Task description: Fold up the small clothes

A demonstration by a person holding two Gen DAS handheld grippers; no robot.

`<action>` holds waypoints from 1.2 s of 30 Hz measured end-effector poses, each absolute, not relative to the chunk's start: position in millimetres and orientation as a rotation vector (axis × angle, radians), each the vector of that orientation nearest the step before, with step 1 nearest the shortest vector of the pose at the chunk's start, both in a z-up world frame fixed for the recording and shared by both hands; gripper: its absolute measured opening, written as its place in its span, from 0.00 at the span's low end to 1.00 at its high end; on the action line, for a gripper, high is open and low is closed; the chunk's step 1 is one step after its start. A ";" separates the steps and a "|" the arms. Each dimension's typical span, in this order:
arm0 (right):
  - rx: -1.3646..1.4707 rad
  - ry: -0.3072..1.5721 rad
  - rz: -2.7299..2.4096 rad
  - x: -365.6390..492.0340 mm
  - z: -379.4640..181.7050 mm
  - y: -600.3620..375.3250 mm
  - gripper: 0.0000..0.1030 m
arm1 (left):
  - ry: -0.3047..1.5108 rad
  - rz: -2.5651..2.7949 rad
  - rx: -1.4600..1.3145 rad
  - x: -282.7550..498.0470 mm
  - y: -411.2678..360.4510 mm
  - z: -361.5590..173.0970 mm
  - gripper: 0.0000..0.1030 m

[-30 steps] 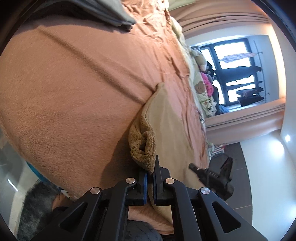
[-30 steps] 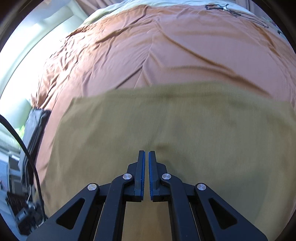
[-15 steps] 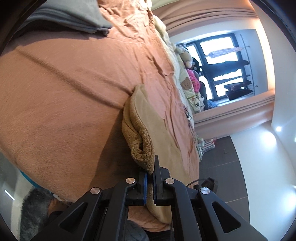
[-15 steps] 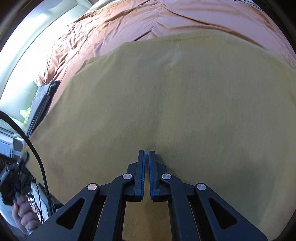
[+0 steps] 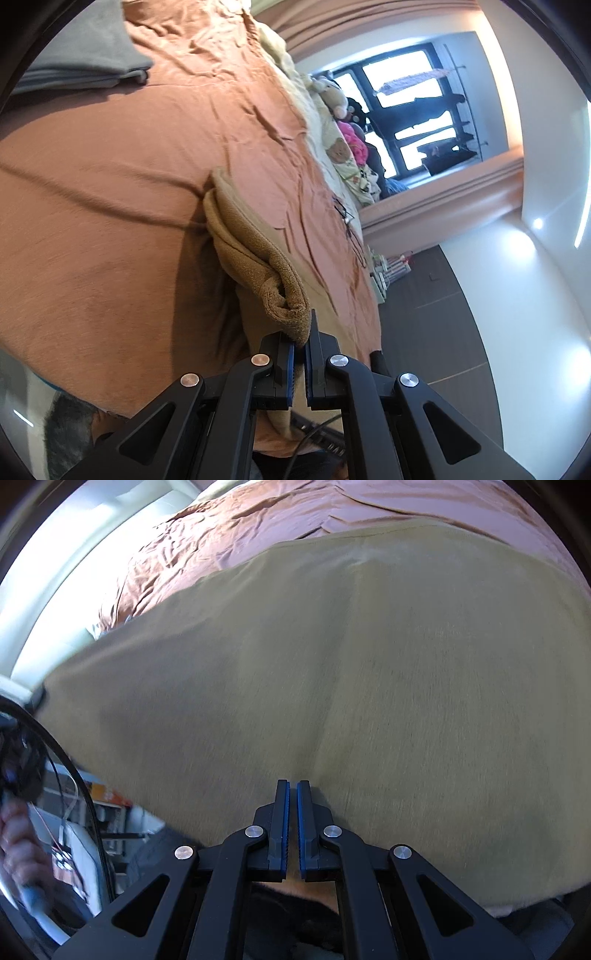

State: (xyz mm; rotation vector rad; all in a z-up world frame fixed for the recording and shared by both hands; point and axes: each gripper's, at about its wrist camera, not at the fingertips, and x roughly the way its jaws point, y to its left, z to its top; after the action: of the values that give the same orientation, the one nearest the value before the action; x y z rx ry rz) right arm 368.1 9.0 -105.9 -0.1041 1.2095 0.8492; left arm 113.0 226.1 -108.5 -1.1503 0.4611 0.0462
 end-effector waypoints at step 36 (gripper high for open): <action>0.224 0.936 0.826 327.9 -54.6 -164.3 0.79 | 0.649 -0.263 -0.817 264.2 77.2 -21.5 0.03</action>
State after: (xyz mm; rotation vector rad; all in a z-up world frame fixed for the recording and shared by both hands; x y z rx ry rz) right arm 327.9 -164.3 -54.6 0.2240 0.9357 0.8259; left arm 264.2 77.2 -21.5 -0.8171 0.6494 -0.2628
